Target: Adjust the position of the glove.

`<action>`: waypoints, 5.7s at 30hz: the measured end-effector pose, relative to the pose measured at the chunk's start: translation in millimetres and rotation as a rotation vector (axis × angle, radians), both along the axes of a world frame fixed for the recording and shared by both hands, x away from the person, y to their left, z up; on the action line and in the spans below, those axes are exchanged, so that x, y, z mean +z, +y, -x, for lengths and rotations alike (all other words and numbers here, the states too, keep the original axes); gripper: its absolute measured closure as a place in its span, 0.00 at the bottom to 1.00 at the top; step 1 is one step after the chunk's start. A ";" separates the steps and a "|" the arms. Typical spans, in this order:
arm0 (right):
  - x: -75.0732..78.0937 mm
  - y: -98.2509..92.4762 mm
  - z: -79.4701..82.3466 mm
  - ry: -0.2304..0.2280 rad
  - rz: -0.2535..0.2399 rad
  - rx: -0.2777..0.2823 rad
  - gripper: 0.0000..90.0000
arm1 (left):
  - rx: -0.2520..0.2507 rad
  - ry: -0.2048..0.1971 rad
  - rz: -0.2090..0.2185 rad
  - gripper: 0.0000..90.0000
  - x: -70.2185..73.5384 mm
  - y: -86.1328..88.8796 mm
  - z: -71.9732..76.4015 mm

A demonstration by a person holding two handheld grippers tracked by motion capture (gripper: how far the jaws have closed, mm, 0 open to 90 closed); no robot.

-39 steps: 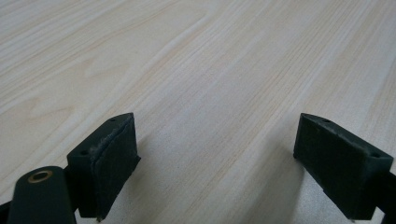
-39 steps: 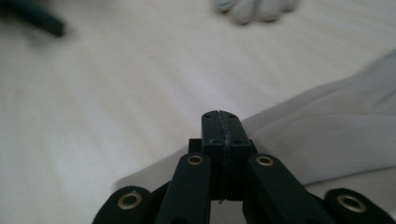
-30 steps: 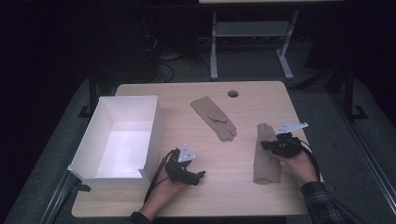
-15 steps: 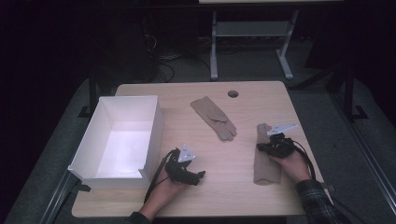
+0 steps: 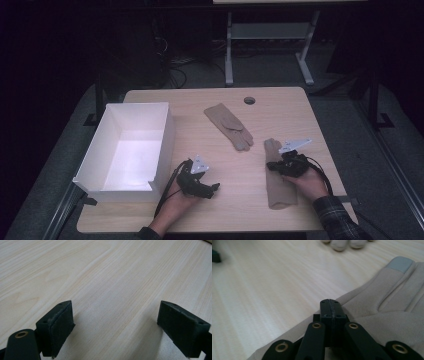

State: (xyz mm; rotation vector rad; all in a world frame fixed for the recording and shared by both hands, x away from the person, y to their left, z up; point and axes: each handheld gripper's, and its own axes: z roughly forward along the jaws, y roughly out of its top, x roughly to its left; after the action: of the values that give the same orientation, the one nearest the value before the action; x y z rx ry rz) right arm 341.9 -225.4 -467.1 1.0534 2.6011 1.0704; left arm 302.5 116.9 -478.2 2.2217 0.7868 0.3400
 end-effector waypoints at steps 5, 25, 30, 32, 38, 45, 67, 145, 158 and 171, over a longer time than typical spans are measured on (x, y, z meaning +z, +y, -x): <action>0.4 11.1 7.5 0.002 0.000 0.040 1.00 | 0.000 0.000 0.000 0.14 0.0 0.0 0.0; 20.5 5.4 24.0 -0.076 -0.062 0.013 0.66 | 0.000 0.000 -0.001 0.14 0.1 0.0 0.0; 18.0 -21.6 23.7 -0.091 -0.072 -0.056 0.45 | -0.001 0.000 -0.002 0.14 0.2 0.2 0.1; 16.6 -25.6 25.0 -0.093 -0.067 -0.071 0.41 | 0.000 0.001 -0.001 0.14 0.1 0.1 0.2; 2.0 -49.5 31.1 -0.083 -0.031 -0.131 0.25 | 0.005 0.005 0.007 0.14 -0.2 -0.4 0.7; -11.4 -64.3 35.1 -0.111 0.012 -0.189 0.18 | 0.002 0.005 0.000 0.14 0.1 0.0 0.5; -15.3 -66.9 33.6 -0.121 0.018 -0.189 0.14 | -0.048 0.031 -0.028 0.93 23.2 -18.3 -20.1; -15.2 -65.3 31.4 -0.116 0.015 -0.191 0.14 | -0.171 0.095 -0.020 1.00 15.6 -81.9 -73.5; -15.2 -65.3 31.2 -0.117 0.016 -0.191 0.14 | -0.244 0.121 0.013 1.00 15.4 -86.0 -24.2; -15.2 -65.3 31.2 -0.117 0.015 -0.191 0.14 | -0.133 0.033 0.012 1.00 42.3 -67.6 -69.0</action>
State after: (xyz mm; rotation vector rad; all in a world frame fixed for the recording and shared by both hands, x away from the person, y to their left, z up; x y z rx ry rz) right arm 310.7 -290.6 -482.3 1.1708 2.3594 1.0325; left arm 371.4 49.4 -435.9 2.2600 0.6522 0.2337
